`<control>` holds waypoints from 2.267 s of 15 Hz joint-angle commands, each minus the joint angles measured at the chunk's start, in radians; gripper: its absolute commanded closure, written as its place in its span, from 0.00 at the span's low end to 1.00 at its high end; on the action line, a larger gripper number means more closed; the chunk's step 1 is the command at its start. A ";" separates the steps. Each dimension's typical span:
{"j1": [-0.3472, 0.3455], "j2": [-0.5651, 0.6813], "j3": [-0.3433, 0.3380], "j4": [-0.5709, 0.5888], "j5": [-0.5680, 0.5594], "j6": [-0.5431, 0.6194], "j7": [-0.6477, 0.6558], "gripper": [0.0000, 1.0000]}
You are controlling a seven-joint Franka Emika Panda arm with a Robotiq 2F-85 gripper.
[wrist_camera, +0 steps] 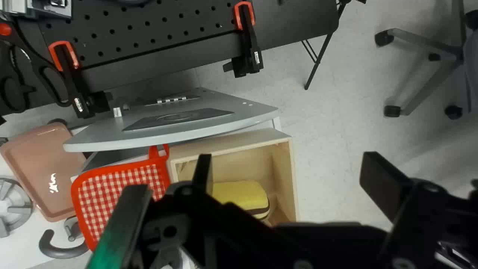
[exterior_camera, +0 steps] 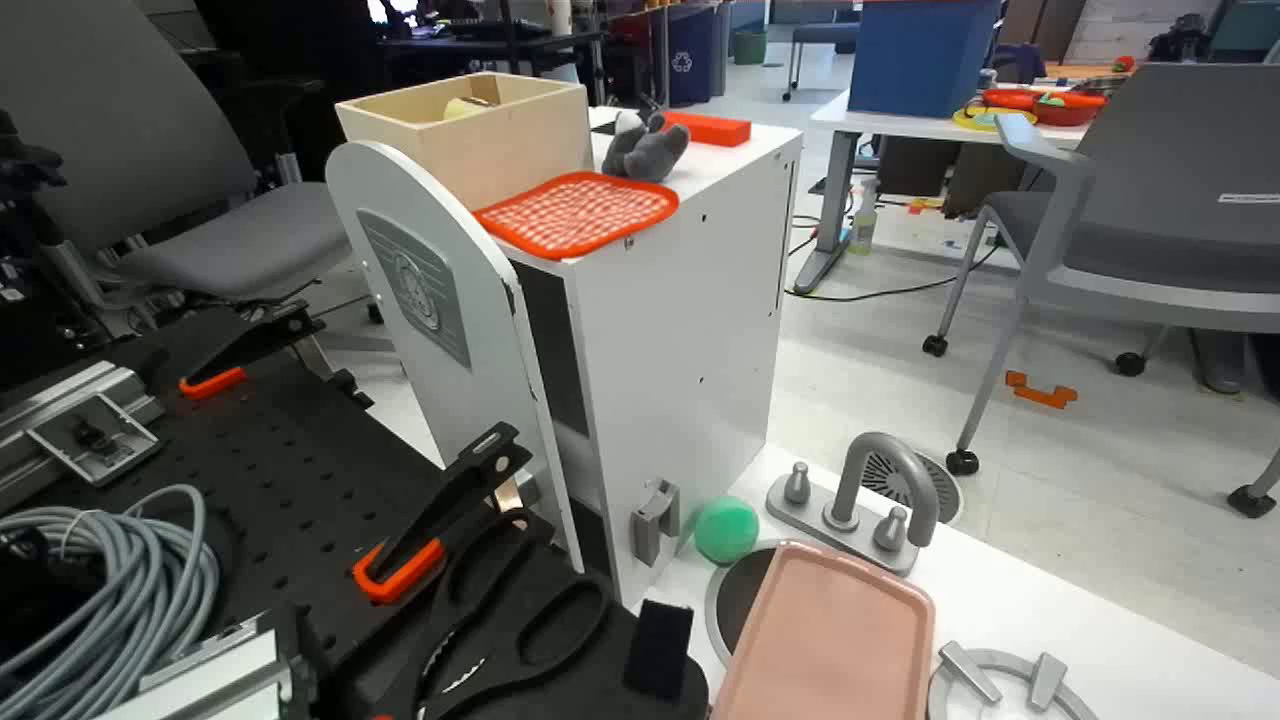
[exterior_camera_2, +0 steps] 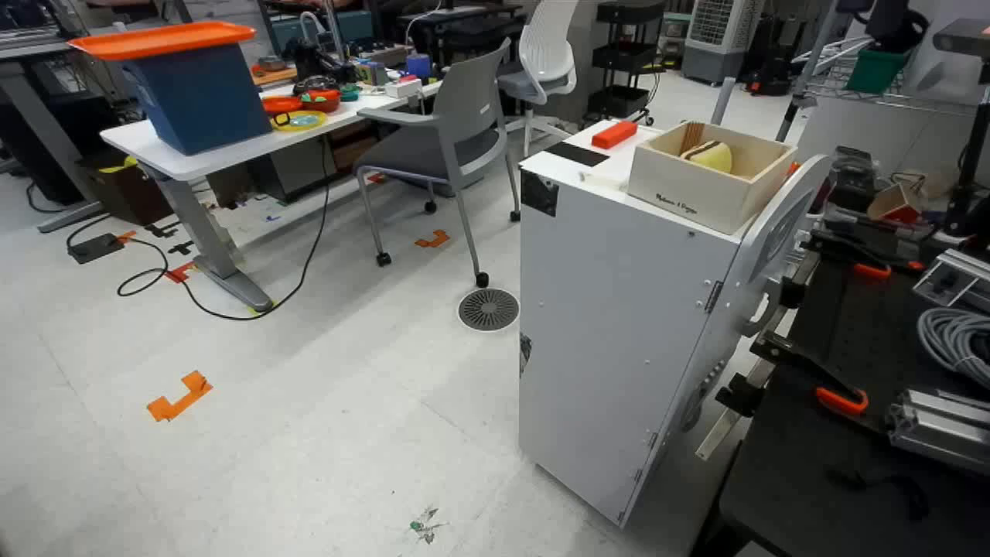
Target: Put the grey plushy in the box, remove the yellow plushy from the box and put it on top of the cupboard, and then put the oven mitt on the tray
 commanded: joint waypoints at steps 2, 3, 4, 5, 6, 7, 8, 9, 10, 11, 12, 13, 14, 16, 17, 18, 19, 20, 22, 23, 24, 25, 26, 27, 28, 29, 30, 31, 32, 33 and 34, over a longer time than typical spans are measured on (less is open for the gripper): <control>-0.011 0.000 0.010 0.004 0.003 -0.003 -0.003 0.00; -0.011 0.000 0.010 0.004 0.003 -0.003 -0.003 0.00; -0.011 0.000 0.010 0.004 0.003 -0.003 -0.003 0.00; -0.011 0.000 0.010 0.004 0.003 -0.003 -0.003 0.00; -0.011 0.000 0.010 0.004 0.003 -0.003 -0.003 0.00; -0.011 0.000 0.010 0.004 0.003 -0.003 -0.003 0.00; -0.011 0.000 0.010 0.004 0.003 -0.003 -0.003 0.00; -0.011 0.000 0.010 0.004 0.003 -0.003 -0.003 0.00; -0.011 0.000 0.010 0.004 0.003 -0.003 -0.003 0.00; -0.011 0.000 0.010 0.004 0.003 -0.003 -0.003 0.00; -0.011 0.000 0.010 0.004 0.003 -0.003 -0.003 0.00; -0.011 0.000 0.010 0.004 0.003 -0.003 -0.003 0.00; -0.011 0.000 0.010 0.004 0.003 -0.003 -0.003 0.00; -0.015 0.005 0.003 0.015 0.004 -0.002 -0.016 0.00; -0.018 0.008 0.000 0.023 0.005 -0.004 -0.017 0.00; -0.023 0.011 -0.006 0.036 -0.002 -0.008 -0.027 0.00; -0.028 0.011 -0.005 0.040 -0.011 0.000 -0.027 0.00; -0.037 0.015 -0.002 0.048 -0.026 0.009 -0.017 0.00; -0.052 0.022 -0.004 0.067 -0.042 0.002 -0.008 0.00; -0.058 0.023 -0.005 0.075 -0.054 -0.008 -0.012 0.00; -0.064 0.024 -0.005 0.083 -0.067 -0.021 -0.013 0.00; -0.068 0.025 -0.007 0.093 -0.075 -0.043 -0.014 0.00; -0.068 0.027 -0.010 0.104 -0.071 -0.069 -0.017 0.00; -0.067 0.027 -0.012 0.114 -0.065 -0.094 -0.019 0.00; -0.065 0.025 -0.012 0.123 -0.060 -0.118 -0.021 0.00; -0.065 0.024 -0.010 0.131 -0.062 -0.139 -0.022 0.00; -0.064 0.022 -0.008 0.139 -0.065 -0.158 -0.022 0.00; -0.065 0.021 -0.008 0.145 -0.066 -0.171 -0.023 0.00; -0.064 0.021 -0.008 0.149 -0.058 -0.175 -0.022 0.00; -0.062 0.022 -0.005 0.152 -0.048 -0.172 -0.013 0.00; -0.062 0.025 -0.001 0.152 -0.038 -0.156 0.007 0.00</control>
